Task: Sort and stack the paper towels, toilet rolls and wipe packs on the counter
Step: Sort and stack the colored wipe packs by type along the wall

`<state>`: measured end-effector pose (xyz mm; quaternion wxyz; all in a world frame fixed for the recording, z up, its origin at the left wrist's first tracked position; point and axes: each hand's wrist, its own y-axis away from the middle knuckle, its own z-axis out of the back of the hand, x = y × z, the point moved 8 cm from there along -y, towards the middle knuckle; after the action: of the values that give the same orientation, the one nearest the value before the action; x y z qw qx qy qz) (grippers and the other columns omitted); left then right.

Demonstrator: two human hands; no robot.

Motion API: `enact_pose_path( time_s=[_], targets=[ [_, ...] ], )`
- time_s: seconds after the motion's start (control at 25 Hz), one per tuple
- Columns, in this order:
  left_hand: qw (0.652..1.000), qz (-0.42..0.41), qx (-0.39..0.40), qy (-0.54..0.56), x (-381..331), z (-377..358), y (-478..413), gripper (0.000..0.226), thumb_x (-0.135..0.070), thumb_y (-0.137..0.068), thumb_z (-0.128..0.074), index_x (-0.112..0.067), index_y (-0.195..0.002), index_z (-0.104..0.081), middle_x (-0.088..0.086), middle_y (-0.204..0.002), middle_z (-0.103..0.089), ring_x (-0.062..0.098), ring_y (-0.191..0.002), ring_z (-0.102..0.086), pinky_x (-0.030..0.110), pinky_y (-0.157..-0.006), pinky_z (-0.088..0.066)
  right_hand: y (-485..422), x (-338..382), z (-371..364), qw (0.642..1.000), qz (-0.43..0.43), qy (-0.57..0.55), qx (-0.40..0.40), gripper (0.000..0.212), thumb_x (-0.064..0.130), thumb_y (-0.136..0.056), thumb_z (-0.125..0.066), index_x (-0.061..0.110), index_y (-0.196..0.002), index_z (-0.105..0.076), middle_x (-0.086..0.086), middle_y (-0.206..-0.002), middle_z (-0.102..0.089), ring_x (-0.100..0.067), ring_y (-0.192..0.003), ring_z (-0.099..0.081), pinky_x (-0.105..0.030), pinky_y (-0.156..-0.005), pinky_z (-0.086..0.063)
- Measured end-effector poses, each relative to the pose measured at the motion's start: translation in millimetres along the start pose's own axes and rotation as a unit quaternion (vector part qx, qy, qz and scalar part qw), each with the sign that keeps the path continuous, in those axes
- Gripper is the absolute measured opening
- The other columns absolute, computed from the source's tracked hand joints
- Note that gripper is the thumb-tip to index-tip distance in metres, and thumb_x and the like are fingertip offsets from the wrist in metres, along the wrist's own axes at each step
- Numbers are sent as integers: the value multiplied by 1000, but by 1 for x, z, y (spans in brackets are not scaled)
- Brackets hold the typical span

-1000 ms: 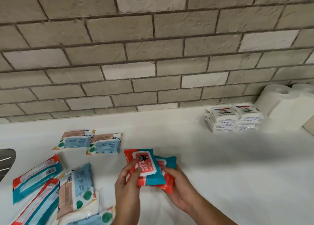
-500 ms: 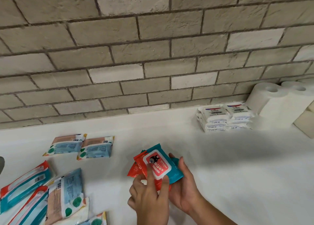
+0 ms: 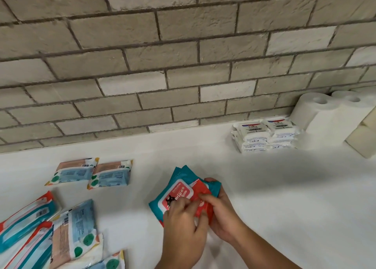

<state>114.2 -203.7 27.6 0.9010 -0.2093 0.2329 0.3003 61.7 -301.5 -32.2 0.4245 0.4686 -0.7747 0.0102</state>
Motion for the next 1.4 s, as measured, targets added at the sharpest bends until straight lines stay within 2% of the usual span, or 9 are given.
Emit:
enact_pose_path(
  time_s=[0.08,0.16,0.28,0.4,0.64,0.84,1.0,1.2,1.4],
  targets=[
    [992,39,-116,30,19,28,-4,39,-49,-84,-53,-32,-114,-71,-3,-107,-58,24,-104,-56,48,-90,-45,-2,1,5,1000,-10,-9,-13,52,-19,-88,-53,11,-130,-51,-26,-120,-71,-37,-95,-73,-42,-71,-63],
    [959,243,-140,48,68,40,-2,60,-61,-79,-53,-33,-132,-55,9,-134,-49,33,-126,-45,53,-104,-34,-2,0,8,1000,-15,-11,-20,54,-21,-88,-52,11,-132,-50,-24,-116,-72,-39,-94,-74,-45,-69,-63],
    [817,481,18,316,106,5,12,75,-68,-75,-66,-30,-135,-43,12,-138,-51,38,-123,-51,56,-104,-42,-3,-4,14,998,-18,-40,-35,56,-19,-89,-56,13,-134,-48,-26,-118,-71,-44,-99,-73,-48,-71,-63],
    [728,505,182,427,91,-27,29,64,-60,-69,-78,-21,-115,-58,11,-111,-69,36,-104,-65,54,-95,-53,-6,-8,19,996,-9,-74,-55,54,-17,-90,-57,14,-135,-50,-26,-118,-72,-44,-102,-73,-52,-77,-63],
    [737,398,10,546,99,-23,10,60,-1,-73,-80,-18,-124,-53,20,-107,-72,38,-88,-75,46,-70,-63,-9,8,22,997,28,-47,-53,42,-5,-89,-62,12,-126,-53,-26,-125,-69,-42,-105,-72,-61,-90,-57],
    [808,293,42,510,94,7,-41,35,-17,-82,-74,-11,-115,-68,16,-99,-77,35,-88,-75,41,-73,-61,-9,29,15,997,22,80,3,42,19,-95,-68,11,-134,-54,-19,-127,-70,-43,-112,-69,-59,-86,-59],
    [864,267,87,418,79,-9,-60,20,-27,-94,-68,-18,-112,-70,6,-101,-78,24,-86,-77,38,-73,-61,-14,32,16,990,-7,140,21,49,12,-90,-75,7,-135,-56,-19,-123,-72,-43,-110,-70,-59,-96,-55],
    [790,355,166,472,59,-58,-51,36,-44,-90,-71,-35,-119,-51,3,-110,-73,24,-90,-75,42,-69,-62,-25,42,25,990,-25,138,-3,38,14,-91,-69,3,-127,-63,-25,-116,-73,-43,-102,-72,-47,-80,-61],
    [779,399,92,475,70,-89,-85,47,-37,-95,-66,-31,-134,-40,9,-116,-67,27,-91,-73,34,-61,-59,-56,45,41,989,-71,124,-42,35,23,-96,-65,3,-125,-66,-23,-116,-74,-37,-109,-72,-51,-100,-56]
  ],
)
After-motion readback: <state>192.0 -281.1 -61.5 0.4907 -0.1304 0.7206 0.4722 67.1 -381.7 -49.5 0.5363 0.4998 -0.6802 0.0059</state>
